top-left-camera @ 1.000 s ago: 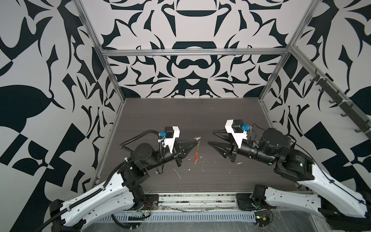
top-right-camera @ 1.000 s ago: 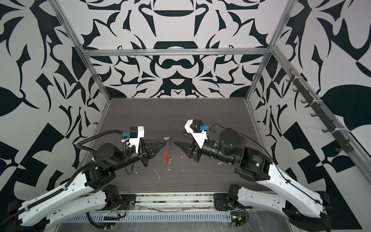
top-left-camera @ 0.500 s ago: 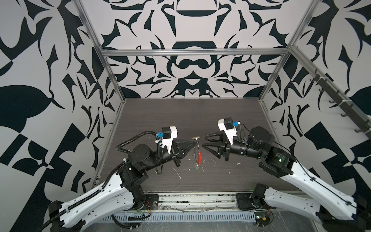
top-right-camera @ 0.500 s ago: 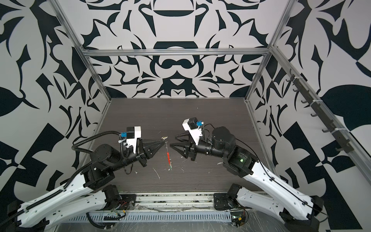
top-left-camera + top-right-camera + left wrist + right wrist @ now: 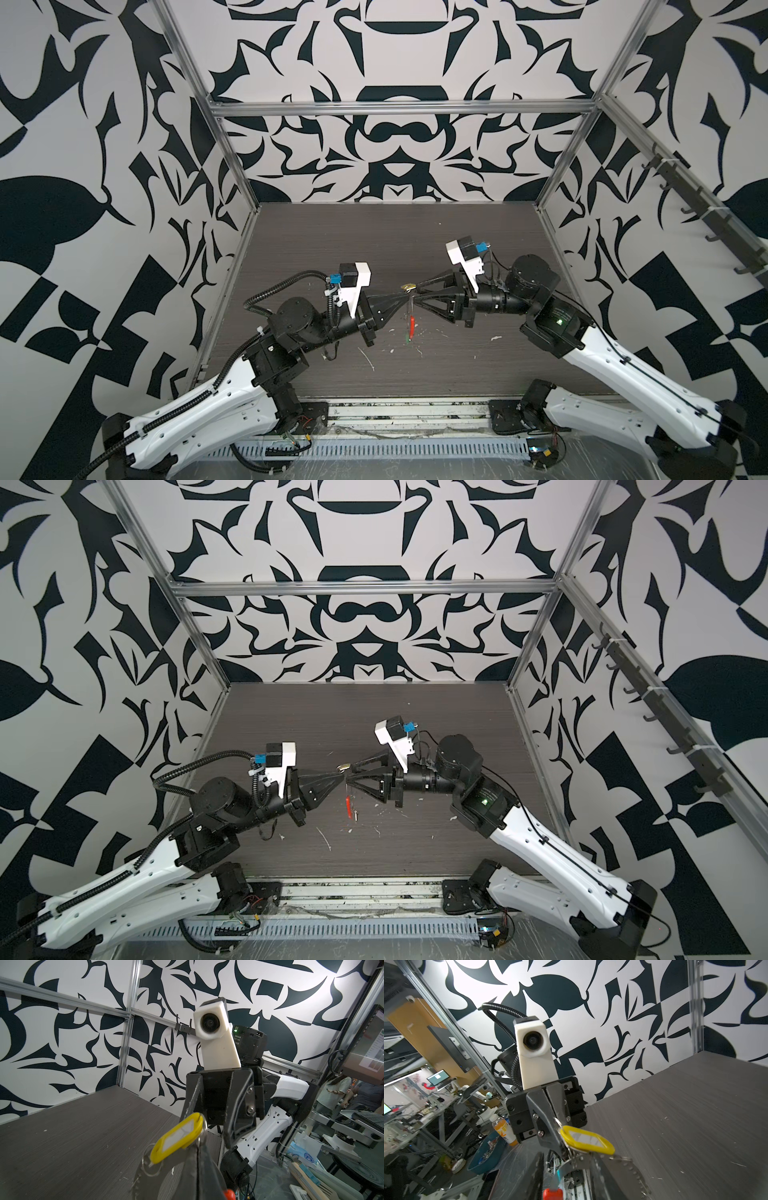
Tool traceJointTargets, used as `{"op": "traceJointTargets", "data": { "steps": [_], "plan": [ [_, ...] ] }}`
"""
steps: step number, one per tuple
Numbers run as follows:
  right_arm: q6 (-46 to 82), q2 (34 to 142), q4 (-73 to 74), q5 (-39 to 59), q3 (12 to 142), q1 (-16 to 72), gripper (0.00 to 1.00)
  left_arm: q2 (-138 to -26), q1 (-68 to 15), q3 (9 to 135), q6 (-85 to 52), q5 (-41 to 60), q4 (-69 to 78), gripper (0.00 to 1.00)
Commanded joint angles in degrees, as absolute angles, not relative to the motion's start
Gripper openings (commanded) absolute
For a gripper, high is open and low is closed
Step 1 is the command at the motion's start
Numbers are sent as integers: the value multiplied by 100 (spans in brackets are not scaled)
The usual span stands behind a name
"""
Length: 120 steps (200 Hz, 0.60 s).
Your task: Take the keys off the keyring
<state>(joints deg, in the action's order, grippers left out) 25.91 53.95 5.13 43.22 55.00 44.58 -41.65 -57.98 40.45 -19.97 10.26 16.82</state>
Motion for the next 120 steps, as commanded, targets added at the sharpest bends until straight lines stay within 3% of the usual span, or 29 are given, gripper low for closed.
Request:
{"op": "traceJointTargets", "data": {
  "steps": [1,120],
  "plan": [
    [2718,5397,945,4546,5531,4434,32,-4103,-5774,3962,-2064,999,1945,0],
    [2671,5392,739,4381,5664,4424,9,-4174,-5773,3980,-2118,981,1916,0]
  ]
}}
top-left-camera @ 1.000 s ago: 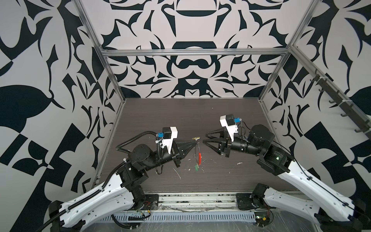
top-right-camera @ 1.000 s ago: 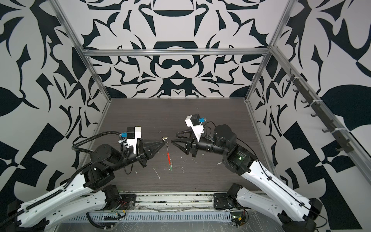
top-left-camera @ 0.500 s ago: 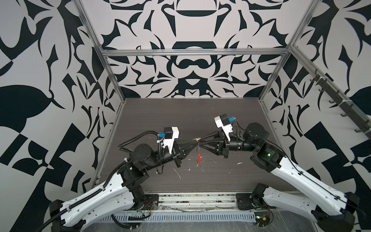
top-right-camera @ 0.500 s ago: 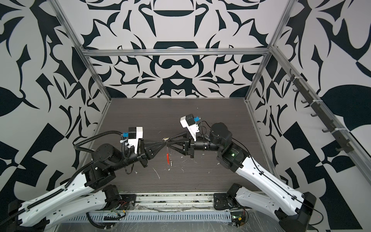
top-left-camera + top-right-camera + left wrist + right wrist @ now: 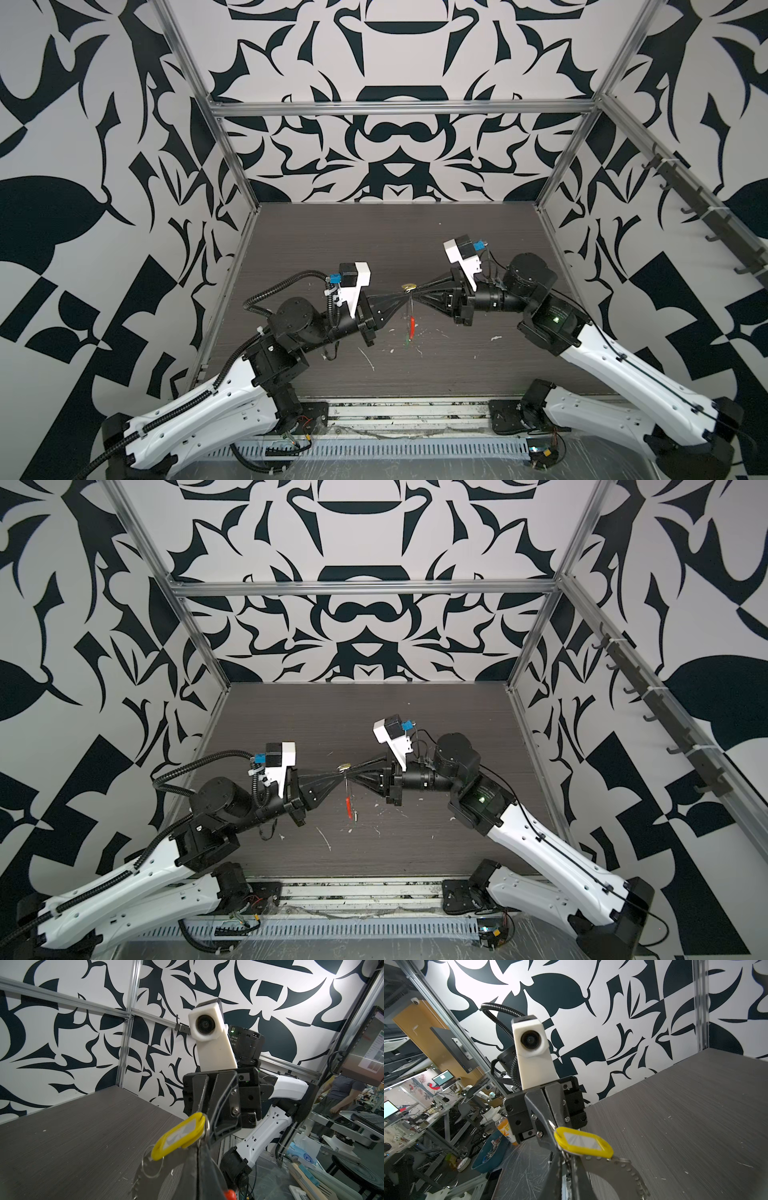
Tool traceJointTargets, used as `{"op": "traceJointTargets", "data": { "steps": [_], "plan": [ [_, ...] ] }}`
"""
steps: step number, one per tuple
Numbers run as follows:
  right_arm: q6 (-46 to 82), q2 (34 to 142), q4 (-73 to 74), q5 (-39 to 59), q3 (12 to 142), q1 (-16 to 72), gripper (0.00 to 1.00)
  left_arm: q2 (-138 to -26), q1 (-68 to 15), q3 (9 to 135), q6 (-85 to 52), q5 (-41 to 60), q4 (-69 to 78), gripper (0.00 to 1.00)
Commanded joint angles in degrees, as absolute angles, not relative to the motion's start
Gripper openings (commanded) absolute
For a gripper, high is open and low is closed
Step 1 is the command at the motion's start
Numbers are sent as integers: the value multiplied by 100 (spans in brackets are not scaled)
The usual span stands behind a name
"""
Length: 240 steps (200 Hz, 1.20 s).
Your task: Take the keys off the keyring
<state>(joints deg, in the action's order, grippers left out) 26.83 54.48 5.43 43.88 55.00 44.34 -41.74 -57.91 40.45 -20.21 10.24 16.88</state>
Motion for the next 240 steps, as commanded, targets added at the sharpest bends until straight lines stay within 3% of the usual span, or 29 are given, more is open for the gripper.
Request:
{"op": "traceJointTargets", "data": {
  "steps": [1,24,62,84,94,158,187,240],
  "plan": [
    [2671,5390,743,4379,5667,4423,9,-4179,-5774,3985,-2118,983,1916,0],
    [2702,5397,703,4321,5687,4430,0,-4201,-5773,4005,-2136,968,1891,0],
    [2531,5311,152,3933,5806,4430,0,-4151,-5774,4049,-2213,668,1679,0],
    [2292,5286,-623,3588,6050,4423,0,-4044,-5774,4054,-2219,419,1441,28],
    [2177,5283,-1065,3384,6184,4432,0,-3988,-5770,4048,-2224,336,1316,37],
    [1449,5675,-3800,1954,7106,4430,0,-3781,-5774,4318,-2118,-615,47,60],
    [1085,5956,-4454,1993,7467,4430,0,-3980,-5772,4598,-1694,-278,-396,63],
    [397,6174,-5256,2385,7958,4430,0,-4331,-5774,4670,-1115,992,-282,60]
  ]
}}
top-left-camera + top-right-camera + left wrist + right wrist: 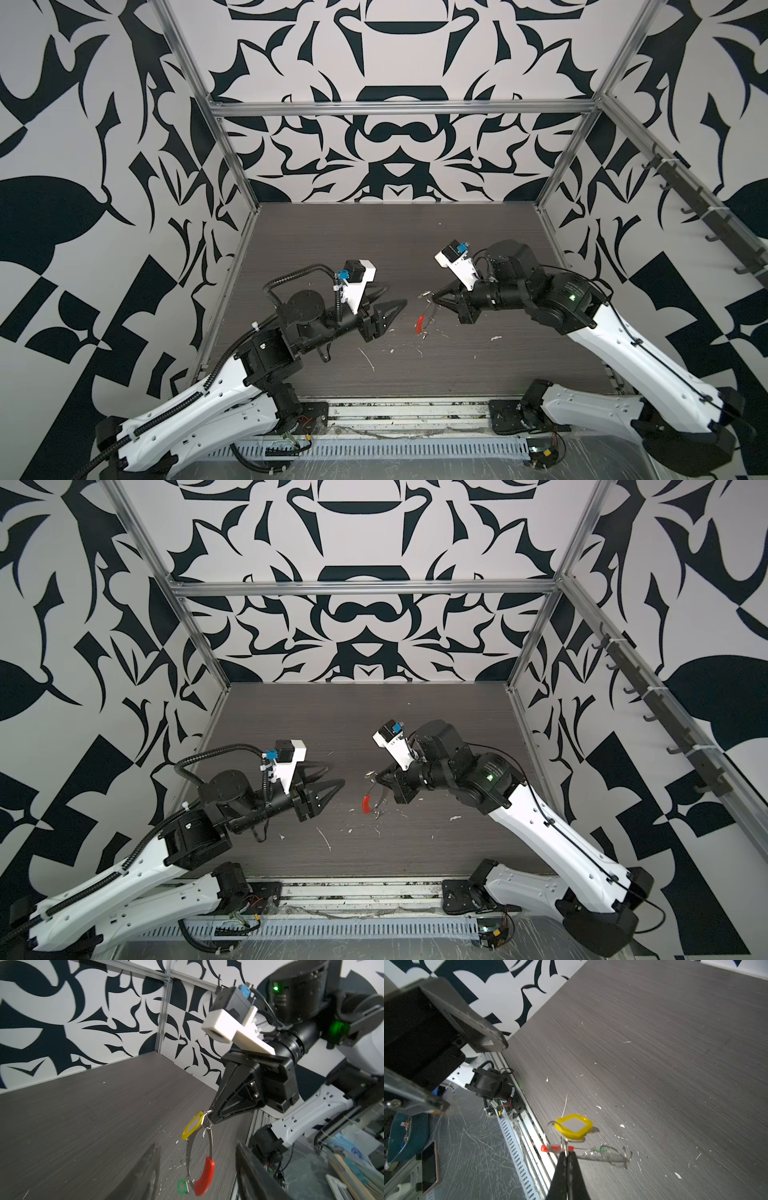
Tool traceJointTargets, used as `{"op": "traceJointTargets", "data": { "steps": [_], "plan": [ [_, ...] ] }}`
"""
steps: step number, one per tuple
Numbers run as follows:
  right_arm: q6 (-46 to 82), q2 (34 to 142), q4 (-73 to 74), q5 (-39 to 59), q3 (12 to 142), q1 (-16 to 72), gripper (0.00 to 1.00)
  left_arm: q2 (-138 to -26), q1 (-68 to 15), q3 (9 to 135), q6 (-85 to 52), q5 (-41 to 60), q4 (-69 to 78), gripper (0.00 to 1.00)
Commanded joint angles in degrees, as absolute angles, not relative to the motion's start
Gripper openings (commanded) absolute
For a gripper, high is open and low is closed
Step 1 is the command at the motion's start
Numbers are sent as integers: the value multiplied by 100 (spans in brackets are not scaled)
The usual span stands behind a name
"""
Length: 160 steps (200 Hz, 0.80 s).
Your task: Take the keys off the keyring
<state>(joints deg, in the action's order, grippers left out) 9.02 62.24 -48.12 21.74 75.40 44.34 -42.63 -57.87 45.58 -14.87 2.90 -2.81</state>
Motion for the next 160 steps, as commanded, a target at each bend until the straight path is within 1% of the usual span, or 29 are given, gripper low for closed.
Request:
{"op": "traceJointTargets", "data": {
  "steps": [1,24,38,87,119,160],
  "plan": [
    [392,6176,-5260,2397,7965,4430,0,-4337,-5770,4669,-1103,1014,-277,60],
    [278,6212,-5396,2666,8024,4430,0,-4557,-5766,4782,-915,1373,-332,59],
    [249,6231,-5422,2831,8016,4430,0,-4727,-5771,4897,-825,1522,-418,57],
    [266,6284,-5389,3084,7928,4430,0,-5126,-5774,5097,-650,1536,-369,56],
    [327,6249,-5310,3146,7893,4438,0,-5250,-5774,5157,-615,1791,-379,48],
    [421,6179,-5206,3060,7855,4437,0,-5446,-5774,5203,-697,1960,-544,51]
  ]
}}
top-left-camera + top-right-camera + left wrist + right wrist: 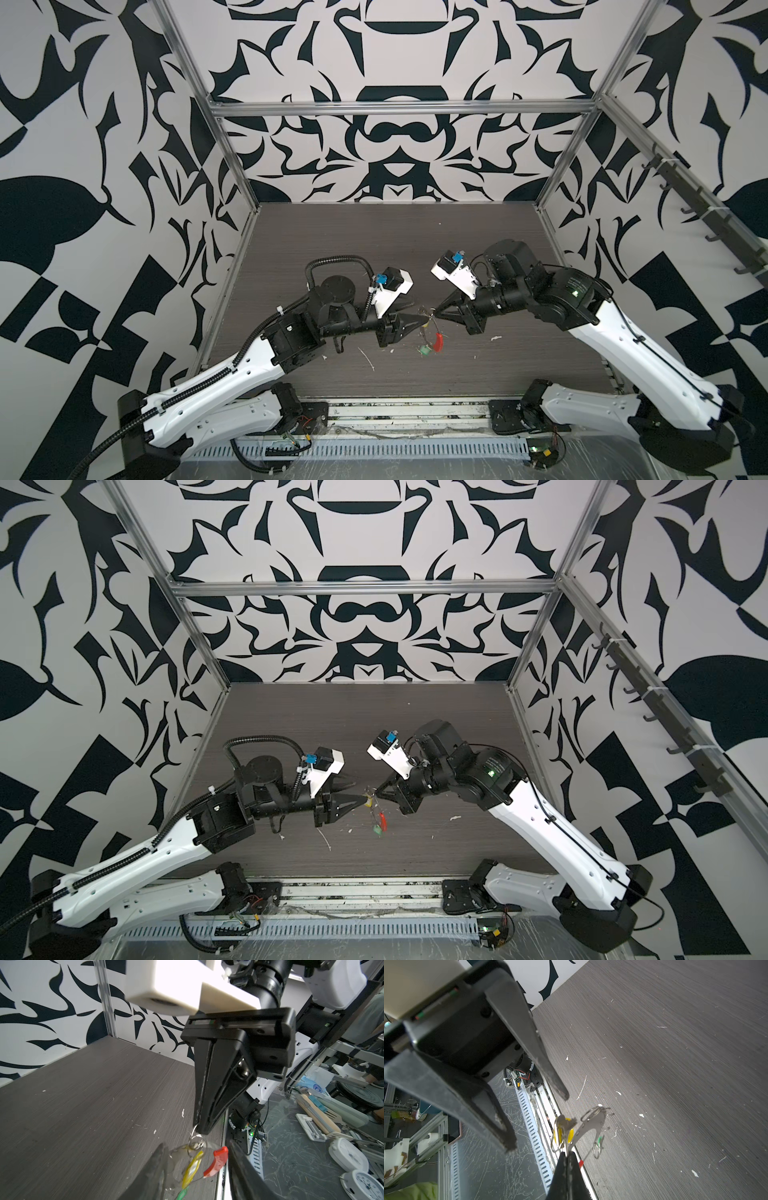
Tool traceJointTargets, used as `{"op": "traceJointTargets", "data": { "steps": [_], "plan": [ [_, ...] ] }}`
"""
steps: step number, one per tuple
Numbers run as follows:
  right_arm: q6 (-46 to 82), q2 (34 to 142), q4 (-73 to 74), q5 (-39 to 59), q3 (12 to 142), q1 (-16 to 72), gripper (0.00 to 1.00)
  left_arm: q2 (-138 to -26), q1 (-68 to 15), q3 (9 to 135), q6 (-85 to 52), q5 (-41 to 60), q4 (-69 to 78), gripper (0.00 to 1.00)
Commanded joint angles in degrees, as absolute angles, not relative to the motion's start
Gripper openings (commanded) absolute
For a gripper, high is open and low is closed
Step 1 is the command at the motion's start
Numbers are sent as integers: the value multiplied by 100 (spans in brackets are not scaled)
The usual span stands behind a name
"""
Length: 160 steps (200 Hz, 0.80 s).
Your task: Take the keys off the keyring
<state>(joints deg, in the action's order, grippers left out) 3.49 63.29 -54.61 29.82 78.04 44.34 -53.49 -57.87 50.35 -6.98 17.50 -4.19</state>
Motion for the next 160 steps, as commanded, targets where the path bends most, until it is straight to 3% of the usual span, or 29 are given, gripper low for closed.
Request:
{"op": "traceJointTargets", "data": {
  "steps": [1,70,160],
  "plan": [
    [421,6179,-5206,3060,7855,4437,0,-5448,-5774,5203,-700,1960,-544,51],
    [549,6111,-5026,3129,7822,4438,0,-5427,-5774,5008,-743,1768,-450,54],
    [648,5977,-4862,3005,7809,4438,0,-5524,-5772,4948,-861,1860,-466,42]
  ]
}}
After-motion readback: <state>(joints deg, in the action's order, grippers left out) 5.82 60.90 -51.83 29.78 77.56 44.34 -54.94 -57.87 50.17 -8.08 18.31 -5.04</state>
